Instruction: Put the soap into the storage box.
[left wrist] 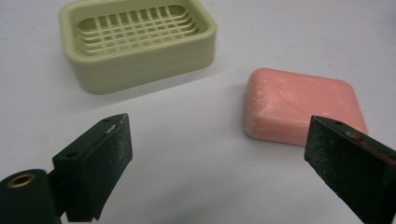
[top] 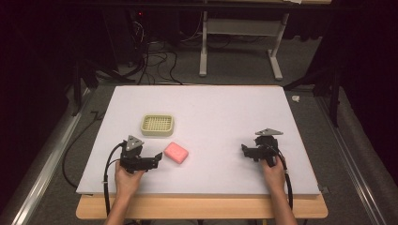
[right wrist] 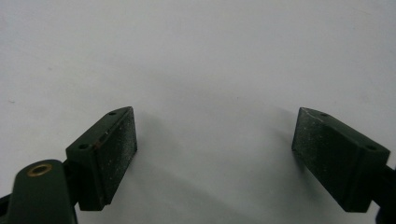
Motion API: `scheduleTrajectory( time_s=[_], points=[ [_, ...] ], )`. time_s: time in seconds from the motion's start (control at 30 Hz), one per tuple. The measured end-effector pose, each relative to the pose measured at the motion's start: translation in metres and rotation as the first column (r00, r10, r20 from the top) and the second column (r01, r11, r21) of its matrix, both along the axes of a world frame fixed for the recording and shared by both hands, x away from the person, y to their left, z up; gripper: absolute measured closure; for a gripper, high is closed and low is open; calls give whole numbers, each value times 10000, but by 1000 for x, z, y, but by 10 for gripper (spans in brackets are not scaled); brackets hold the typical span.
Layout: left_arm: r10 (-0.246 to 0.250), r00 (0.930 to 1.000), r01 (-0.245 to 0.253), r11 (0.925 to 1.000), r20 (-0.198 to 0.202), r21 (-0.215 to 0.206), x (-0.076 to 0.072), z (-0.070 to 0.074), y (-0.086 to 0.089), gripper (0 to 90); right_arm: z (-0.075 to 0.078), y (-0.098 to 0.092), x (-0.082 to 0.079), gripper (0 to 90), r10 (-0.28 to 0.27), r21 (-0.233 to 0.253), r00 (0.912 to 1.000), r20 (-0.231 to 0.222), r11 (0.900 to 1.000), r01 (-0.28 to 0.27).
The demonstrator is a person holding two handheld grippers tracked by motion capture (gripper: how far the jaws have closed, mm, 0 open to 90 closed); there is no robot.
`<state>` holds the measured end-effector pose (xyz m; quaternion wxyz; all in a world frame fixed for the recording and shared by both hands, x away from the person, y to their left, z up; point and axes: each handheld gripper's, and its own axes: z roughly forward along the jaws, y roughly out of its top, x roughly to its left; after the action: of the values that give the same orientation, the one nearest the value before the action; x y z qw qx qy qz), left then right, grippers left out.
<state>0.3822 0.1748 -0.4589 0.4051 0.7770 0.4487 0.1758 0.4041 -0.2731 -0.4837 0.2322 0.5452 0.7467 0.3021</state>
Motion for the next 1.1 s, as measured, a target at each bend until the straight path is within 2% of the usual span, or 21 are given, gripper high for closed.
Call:
scheduleTrajectory(
  time_s=[0.17,0.3,0.43,0.8,1.1],
  points=[
    [-580,9982,581,9983,-129,78,-2,0,-14,39,0,0,0,145,-2,2,10000,-1,10000,2],
    [-840,9963,844,9963,-205,178,-2,0,-21,18,0,0,0,145,-2,6,10000,1,10000,2],
    [-998,9947,1001,9949,-259,107,-2,-1,-29,5,0,0,0,145,-2,6,10000,0,10000,2],
    [-1287,9909,1297,9913,-399,236,0,-6,-45,1,0,0,0,145,-1,4,10000,1,10000,1],
    [-1408,9896,1426,9873,-309,704,3,-6,-56,1,0,0,0,146,1,-1,10000,4,10000,-1]
  ],
)
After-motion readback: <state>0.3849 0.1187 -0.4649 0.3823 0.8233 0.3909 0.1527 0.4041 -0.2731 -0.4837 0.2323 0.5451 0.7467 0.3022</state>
